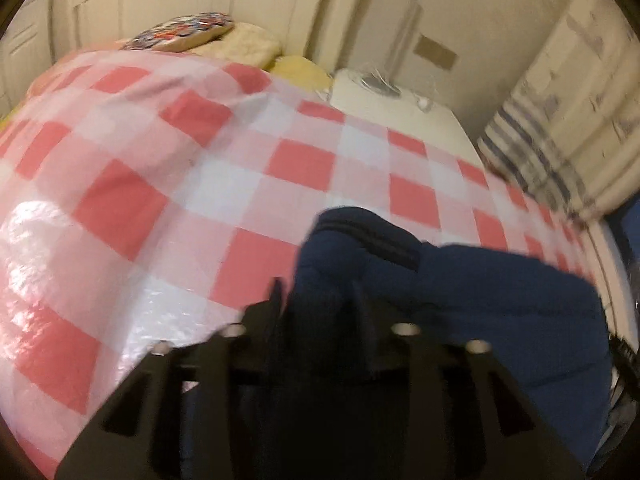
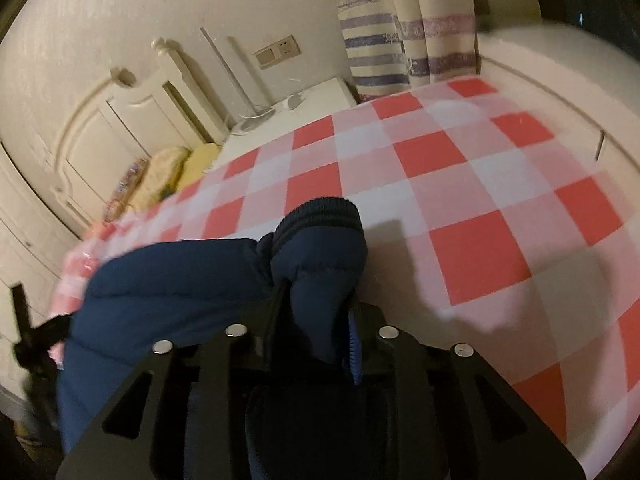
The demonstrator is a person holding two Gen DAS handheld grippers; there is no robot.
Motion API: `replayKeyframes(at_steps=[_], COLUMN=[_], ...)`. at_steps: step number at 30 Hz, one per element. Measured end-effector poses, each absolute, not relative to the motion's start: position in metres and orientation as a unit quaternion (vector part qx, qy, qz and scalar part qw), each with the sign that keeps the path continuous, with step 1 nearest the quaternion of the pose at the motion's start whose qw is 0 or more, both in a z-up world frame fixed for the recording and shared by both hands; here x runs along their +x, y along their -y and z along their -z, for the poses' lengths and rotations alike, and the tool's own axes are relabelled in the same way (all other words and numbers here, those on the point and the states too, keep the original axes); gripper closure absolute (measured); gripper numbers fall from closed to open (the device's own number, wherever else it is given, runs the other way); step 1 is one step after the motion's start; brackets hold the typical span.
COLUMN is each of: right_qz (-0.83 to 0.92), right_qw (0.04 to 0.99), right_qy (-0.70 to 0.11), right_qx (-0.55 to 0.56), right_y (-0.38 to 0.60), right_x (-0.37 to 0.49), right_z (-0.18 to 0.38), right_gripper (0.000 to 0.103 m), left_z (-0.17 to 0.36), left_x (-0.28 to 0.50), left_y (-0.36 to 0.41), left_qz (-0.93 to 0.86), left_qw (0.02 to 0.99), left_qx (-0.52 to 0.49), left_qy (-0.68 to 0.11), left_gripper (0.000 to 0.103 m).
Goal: Fold large clothes
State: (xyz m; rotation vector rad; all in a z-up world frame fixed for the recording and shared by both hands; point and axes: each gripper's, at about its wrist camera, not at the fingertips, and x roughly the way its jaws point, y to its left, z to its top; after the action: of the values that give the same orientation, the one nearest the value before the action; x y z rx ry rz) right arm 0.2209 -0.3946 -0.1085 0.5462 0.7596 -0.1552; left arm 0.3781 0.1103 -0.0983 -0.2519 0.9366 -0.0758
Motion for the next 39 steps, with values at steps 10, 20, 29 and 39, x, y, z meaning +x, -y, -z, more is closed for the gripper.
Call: replayKeyframes(at_steps=[10, 20, 29, 39], right_qz=[-0.038, -0.066, -0.006, -0.029], right_qw=[0.905, 0.899, 0.927, 0.923], right_qy=[-0.337, -0.33, -0.3, -0.311], right_qx=[0.256, 0.28, 0.224, 0.223], right_y=[0.383, 0.343, 0.314, 0.301], right_x=[0.079, 0.001, -0.023, -0.085], right_z=[0.074, 0.124, 0.115, 0.116], right_gripper=[0.004, 0.025, 0.068, 0.068], left_z=[0.06, 0.117, 0.11, 0.113], left_x=[0.235, 0.151, 0.122, 0.057], left_y=[-0.179, -0.182, -0.157, -0.17], left_qz=[0.122, 0.182, 0.16, 0.178], left_qw=[0.905, 0.869, 0.896, 0.891], left_qx=[-0.095, -0.168, -0.088, -0.084], left_qy=[-0.397, -0.429, -0.405, -0.41], left_gripper=[0.019, 0.017, 0.058, 0.056])
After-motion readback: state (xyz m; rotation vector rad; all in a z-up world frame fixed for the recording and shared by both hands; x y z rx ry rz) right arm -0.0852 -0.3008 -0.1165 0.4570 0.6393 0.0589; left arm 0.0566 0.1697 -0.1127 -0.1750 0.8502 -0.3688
